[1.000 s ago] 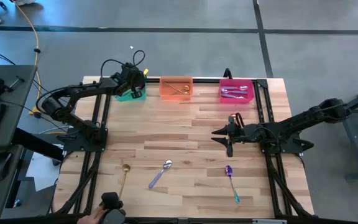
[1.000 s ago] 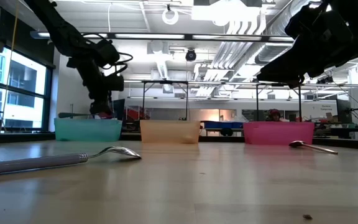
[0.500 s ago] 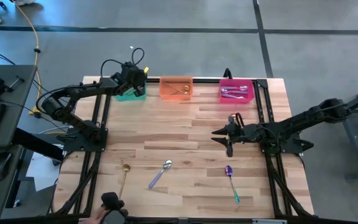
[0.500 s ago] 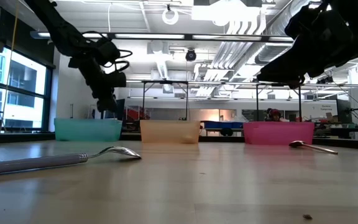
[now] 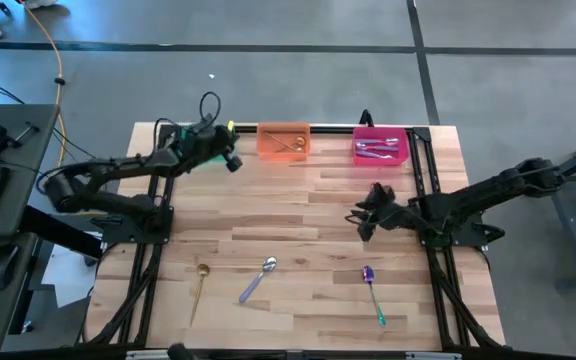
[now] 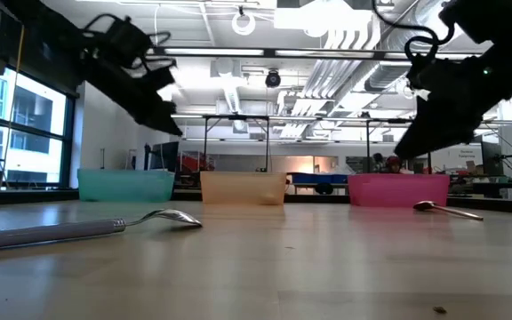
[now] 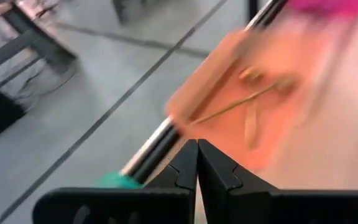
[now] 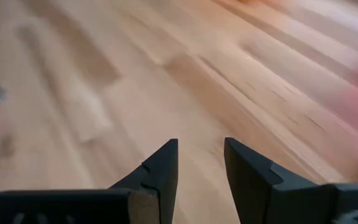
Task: Sort silverware by color (type)
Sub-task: Put the gold spoon into the orange bin
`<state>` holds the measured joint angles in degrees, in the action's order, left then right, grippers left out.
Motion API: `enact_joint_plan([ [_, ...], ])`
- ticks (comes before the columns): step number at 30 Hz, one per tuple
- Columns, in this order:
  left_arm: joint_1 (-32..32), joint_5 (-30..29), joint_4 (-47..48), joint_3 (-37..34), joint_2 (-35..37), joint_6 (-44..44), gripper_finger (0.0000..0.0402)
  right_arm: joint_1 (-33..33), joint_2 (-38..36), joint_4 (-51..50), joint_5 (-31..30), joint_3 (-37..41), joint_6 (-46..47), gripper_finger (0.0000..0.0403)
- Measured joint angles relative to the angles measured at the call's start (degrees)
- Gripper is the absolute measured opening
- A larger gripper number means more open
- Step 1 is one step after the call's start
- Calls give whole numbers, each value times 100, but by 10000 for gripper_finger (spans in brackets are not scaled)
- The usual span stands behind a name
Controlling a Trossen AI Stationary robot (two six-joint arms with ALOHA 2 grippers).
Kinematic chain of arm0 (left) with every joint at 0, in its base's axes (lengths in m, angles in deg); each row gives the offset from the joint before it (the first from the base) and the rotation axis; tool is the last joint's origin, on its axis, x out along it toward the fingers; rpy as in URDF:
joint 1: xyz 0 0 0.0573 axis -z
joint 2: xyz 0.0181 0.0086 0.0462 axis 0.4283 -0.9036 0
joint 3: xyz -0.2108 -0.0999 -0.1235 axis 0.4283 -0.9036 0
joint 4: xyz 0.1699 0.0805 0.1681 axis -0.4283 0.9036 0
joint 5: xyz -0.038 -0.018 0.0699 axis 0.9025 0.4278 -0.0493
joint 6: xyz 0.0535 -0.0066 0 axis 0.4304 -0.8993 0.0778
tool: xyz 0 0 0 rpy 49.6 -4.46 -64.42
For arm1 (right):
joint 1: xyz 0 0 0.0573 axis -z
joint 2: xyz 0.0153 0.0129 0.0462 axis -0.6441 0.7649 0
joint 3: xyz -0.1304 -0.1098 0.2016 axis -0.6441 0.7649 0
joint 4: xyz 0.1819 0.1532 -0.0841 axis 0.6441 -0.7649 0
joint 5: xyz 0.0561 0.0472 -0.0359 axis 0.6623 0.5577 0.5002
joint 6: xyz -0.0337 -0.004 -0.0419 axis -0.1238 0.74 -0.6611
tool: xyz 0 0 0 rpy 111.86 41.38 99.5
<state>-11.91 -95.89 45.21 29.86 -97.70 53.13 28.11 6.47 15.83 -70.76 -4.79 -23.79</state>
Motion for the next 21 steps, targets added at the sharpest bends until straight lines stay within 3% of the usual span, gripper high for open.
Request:
enact_joint_plan([
  [4, 603, -2, -37, -374, 621, -656, 1, 0, 0, -1826, -373, -474, 1627, 114],
  [7, 1066, -2, -129, -624, 982, -1164, 1, 7, 18, -2558, -546, -492, 2662, 114],
  [14, 2032, -13, -623, -1301, 1491, -2105, 0, 439, 573, -2747, -493, -116, 3706, 114],
  [21, 2678, -380, -1027, -1671, 1664, -2392, 0, 1044, 1406, -2102, -489, -94, 3447, 114],
])
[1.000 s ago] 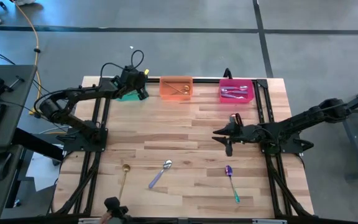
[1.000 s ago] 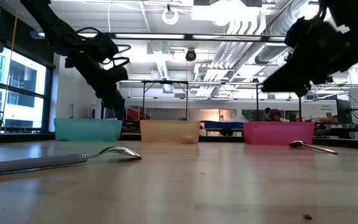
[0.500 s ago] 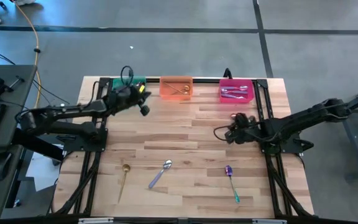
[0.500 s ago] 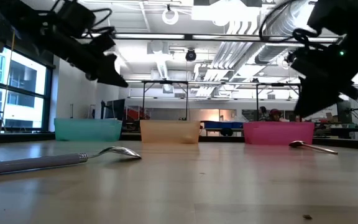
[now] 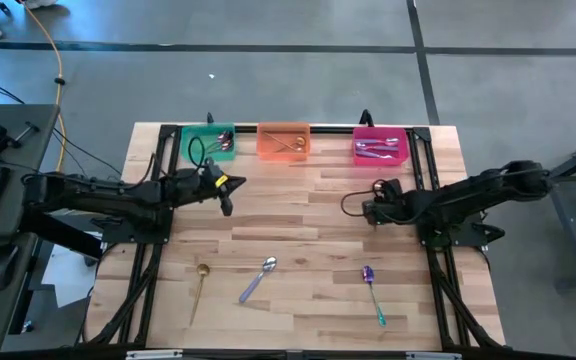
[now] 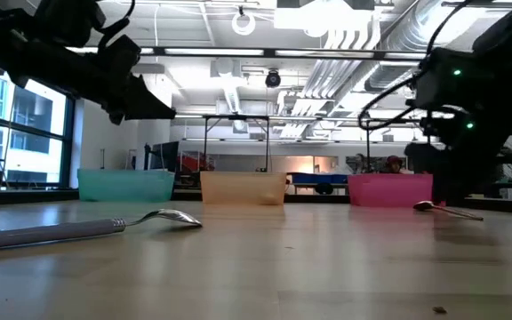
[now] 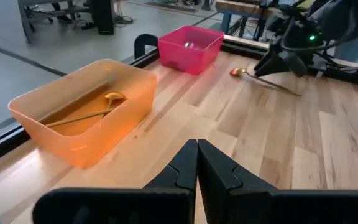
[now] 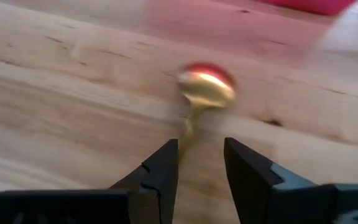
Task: Sort silverware by color (type)
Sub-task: Put the gold spoon into the orange bin
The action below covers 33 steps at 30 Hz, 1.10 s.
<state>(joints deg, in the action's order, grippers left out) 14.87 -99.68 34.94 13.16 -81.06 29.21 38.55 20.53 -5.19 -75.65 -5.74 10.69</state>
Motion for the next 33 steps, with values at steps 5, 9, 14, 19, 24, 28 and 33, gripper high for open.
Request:
enact_joint_plan([
  [5, 268, -199, -17, -23, 2, -9, 0, 449, 433, 670, 134, 0, -416, 114],
  [9, 439, -274, -12, -23, 2, -85, 0, 733, 745, 847, 100, -24, -597, 112],
  [14, 729, -313, -11, -23, 2, -318, 0, 833, 987, 1434, 29, -17, -1429, 67],
  [19, 1079, -567, -299, -316, -1, -603, 0, 840, 1110, 1723, 302, -291, -2531, 7],
  [24, 1422, -867, -1093, -875, -2, -1098, 0, 839, 1114, 2454, 1059, -850, -4093, 10],
  [28, 1687, -1186, -1426, -1109, -2, -1262, 0, 874, 1113, 2724, 1075, -1534, -5214, 3],
  [33, 1919, -1360, -1561, -1156, -2, -1252, 0, 1220, 1314, 2675, 1399, -2697, -6492, 1],
])
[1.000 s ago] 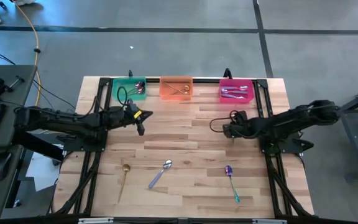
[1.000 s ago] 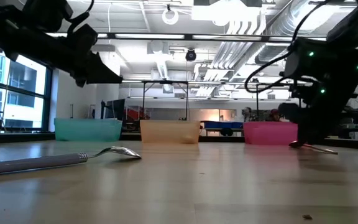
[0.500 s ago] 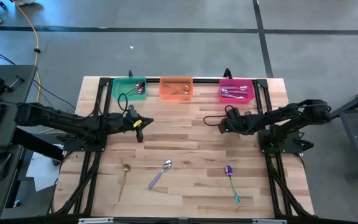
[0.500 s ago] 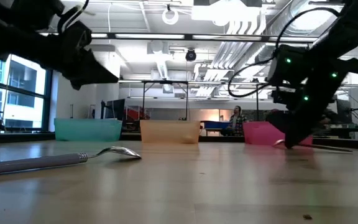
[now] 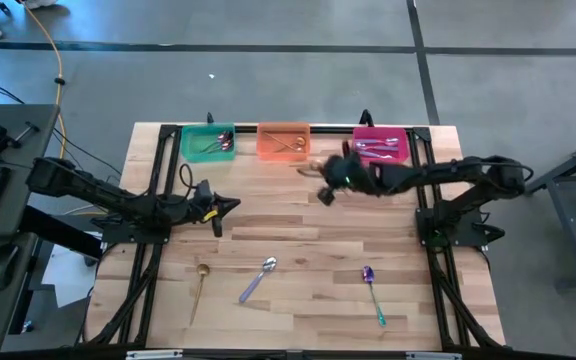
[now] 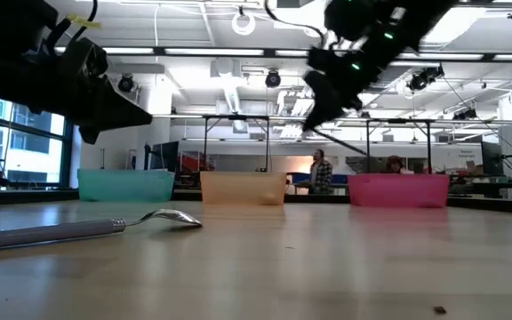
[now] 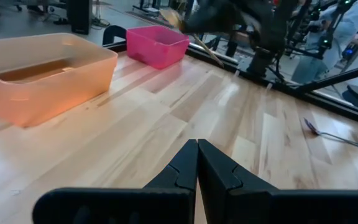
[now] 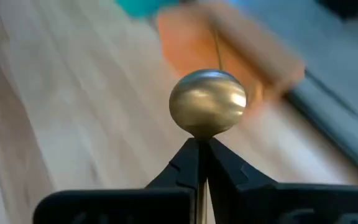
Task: Sort silverware by color (type)
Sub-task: Put the gold spoon into the orange bin
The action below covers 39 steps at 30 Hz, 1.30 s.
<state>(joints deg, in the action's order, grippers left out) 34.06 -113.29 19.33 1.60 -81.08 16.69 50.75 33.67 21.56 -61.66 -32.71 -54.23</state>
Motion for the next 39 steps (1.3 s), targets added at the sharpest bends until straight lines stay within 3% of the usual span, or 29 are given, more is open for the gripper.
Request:
enact_joint_plan([
  [10, 49, -4, -41, 2, 0, 45, 0, 1052, 2200, -777, 1638, -3078, -1986, 0],
  [16, 49, -1, -39, 2, 0, 89, 0, 1558, 3523, -1495, 2121, -4740, -2634, 0],
  [22, 47, 3, -37, 2, 0, 159, 0, 1907, 4546, -1800, 2202, -5971, -2750, 0],
  [28, 47, 13, -38, 2, 0, 148, 0, 2013, 5161, -2252, 2425, -6602, -2328, 0],
  [39, 47, 16, -32, 2, 0, 151, 0, 2029, 5303, -2361, 2621, -6627, -2107, 15],
])
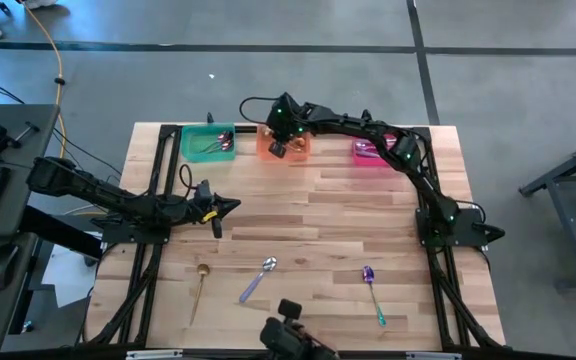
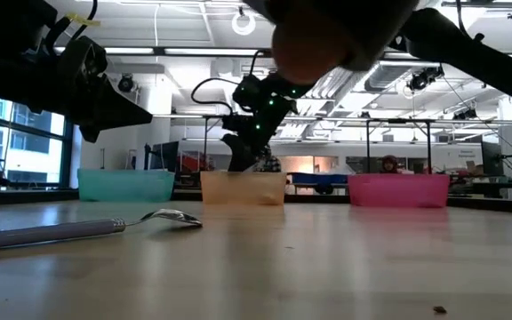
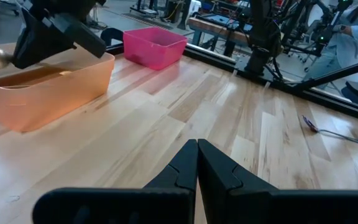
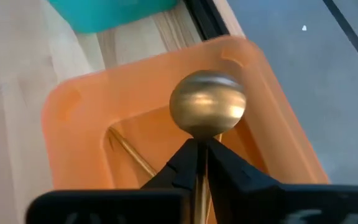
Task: Sort silverware by color (type)
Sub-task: Put the gold spoon into the orange bin, then put the purple spoon into the red bin
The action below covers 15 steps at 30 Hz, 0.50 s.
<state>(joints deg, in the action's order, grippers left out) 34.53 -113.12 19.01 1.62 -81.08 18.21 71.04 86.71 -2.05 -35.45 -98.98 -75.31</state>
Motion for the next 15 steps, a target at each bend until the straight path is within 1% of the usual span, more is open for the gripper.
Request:
enact_joint_plan([
  [3, 0, 8, 9, 0, 0, 23, 0, 2, -52, -99, -2, 0, -27, 42],
  [6, 0, 14, 35, 4, 0, 44, 0, -31, -271, -297, -6, 0, -151, 69],
  [8, 0, 21, 45, 4, 0, 44, 0, -90, -483, -534, -17, 0, -284, 76],
  [11, 4, 22, 207, 4, 0, 98, 0, -258, -765, -839, -1, 1, -498, 61],
  [14, 59, 21, 370, 4, 0, 97, 0, -442, -975, -995, 34, 7, -532, 18],
  [15, 87, 21, 402, 4, 0, 82, 0, -504, -1017, -1002, 58, 7, -534, 9],
])
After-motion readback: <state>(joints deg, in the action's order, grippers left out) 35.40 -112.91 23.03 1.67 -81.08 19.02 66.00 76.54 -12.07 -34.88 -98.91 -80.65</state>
